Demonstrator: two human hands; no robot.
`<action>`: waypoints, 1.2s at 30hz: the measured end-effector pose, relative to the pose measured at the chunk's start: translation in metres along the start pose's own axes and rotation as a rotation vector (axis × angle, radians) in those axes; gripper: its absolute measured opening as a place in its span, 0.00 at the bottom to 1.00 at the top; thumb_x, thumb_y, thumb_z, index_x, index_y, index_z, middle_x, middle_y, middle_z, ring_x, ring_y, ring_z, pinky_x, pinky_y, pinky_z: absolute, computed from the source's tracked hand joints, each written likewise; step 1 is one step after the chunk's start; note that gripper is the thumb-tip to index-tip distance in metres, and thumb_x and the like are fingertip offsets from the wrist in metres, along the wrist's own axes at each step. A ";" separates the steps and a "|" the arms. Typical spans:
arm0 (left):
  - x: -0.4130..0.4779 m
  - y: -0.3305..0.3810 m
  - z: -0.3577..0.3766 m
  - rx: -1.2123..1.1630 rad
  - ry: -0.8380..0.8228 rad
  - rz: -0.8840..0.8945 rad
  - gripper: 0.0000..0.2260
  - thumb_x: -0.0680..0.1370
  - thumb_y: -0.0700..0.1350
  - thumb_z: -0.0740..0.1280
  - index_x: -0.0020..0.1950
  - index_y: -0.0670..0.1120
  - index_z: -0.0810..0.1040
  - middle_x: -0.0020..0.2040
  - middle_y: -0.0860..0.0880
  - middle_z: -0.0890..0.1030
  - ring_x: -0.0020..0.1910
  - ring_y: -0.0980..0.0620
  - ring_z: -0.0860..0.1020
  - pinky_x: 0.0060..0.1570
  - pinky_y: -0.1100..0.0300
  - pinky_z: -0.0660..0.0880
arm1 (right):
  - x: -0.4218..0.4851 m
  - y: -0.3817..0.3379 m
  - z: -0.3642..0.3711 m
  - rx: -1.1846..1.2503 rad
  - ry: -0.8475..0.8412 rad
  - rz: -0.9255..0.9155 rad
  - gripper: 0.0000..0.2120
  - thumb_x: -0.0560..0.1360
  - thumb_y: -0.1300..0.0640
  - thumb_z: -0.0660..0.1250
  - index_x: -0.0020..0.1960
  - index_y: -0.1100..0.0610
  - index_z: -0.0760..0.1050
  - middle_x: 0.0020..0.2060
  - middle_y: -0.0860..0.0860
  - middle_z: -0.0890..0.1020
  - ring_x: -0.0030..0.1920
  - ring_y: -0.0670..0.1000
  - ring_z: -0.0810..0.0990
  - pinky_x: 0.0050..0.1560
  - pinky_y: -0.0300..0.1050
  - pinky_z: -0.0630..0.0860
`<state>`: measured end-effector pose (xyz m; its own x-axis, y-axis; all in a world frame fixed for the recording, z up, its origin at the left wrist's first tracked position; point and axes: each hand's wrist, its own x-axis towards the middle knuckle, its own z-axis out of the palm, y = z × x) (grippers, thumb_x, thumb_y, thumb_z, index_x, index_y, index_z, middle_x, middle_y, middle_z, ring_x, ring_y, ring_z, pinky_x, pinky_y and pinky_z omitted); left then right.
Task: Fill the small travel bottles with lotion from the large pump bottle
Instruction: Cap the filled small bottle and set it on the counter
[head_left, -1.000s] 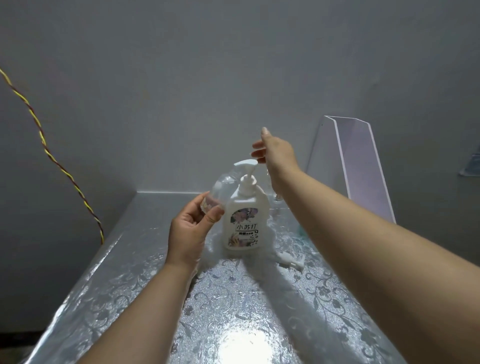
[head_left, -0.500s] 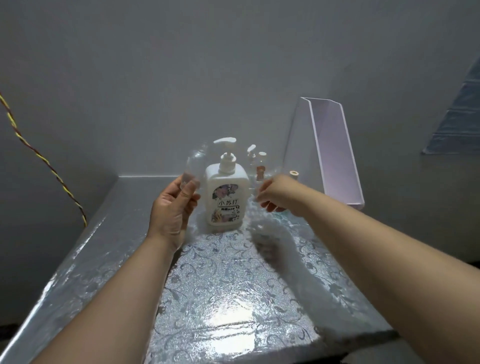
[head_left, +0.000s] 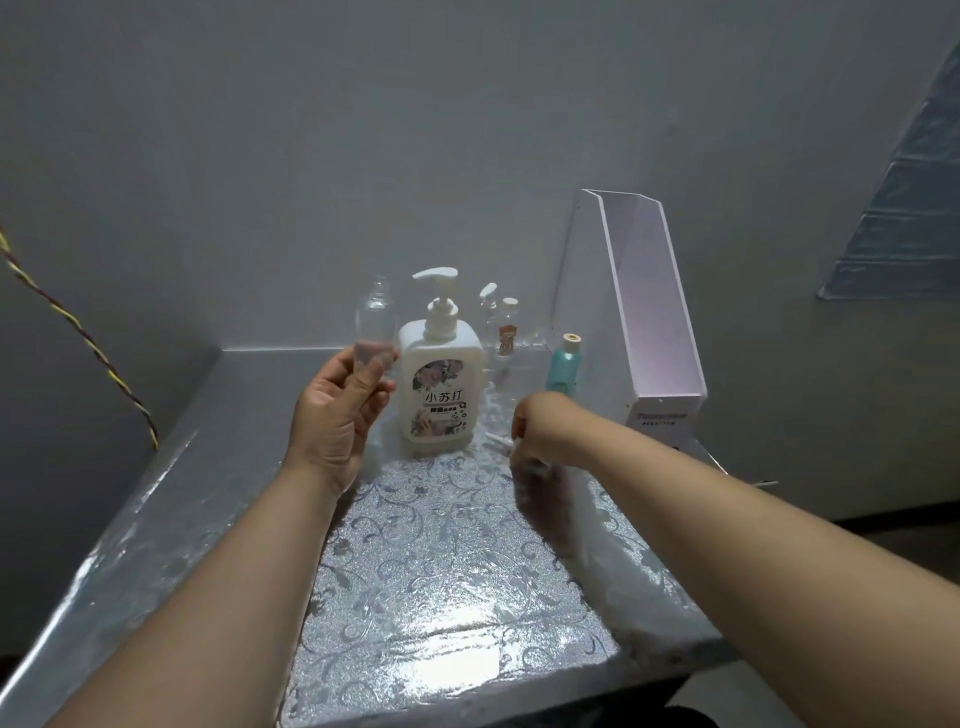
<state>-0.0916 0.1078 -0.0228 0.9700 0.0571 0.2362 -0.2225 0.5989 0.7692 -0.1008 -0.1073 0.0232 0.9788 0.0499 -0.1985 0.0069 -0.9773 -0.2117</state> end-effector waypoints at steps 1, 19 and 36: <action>0.000 0.000 0.001 0.002 0.000 0.000 0.30 0.56 0.51 0.81 0.54 0.43 0.79 0.47 0.48 0.85 0.36 0.58 0.79 0.38 0.69 0.78 | 0.000 0.001 0.000 0.009 0.000 0.003 0.18 0.69 0.60 0.72 0.58 0.61 0.78 0.54 0.58 0.82 0.45 0.53 0.77 0.52 0.47 0.78; -0.004 0.009 0.008 -0.027 0.023 0.010 0.34 0.49 0.59 0.84 0.49 0.44 0.84 0.44 0.47 0.85 0.34 0.55 0.80 0.35 0.66 0.78 | -0.021 -0.103 -0.148 -0.322 0.734 -0.615 0.10 0.71 0.58 0.66 0.51 0.48 0.78 0.46 0.46 0.82 0.59 0.48 0.73 0.58 0.48 0.57; -0.002 0.012 0.010 -0.011 -0.048 0.009 0.27 0.47 0.60 0.84 0.39 0.48 0.86 0.39 0.50 0.84 0.34 0.57 0.79 0.35 0.67 0.76 | -0.010 -0.132 -0.135 -0.815 0.739 -0.893 0.12 0.71 0.61 0.67 0.48 0.45 0.79 0.51 0.42 0.76 0.65 0.50 0.67 0.65 0.57 0.52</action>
<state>-0.0966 0.1070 -0.0087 0.9622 0.0239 0.2713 -0.2296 0.6070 0.7608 -0.0843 -0.0065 0.1823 0.4610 0.8355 0.2992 0.5363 -0.5309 0.6561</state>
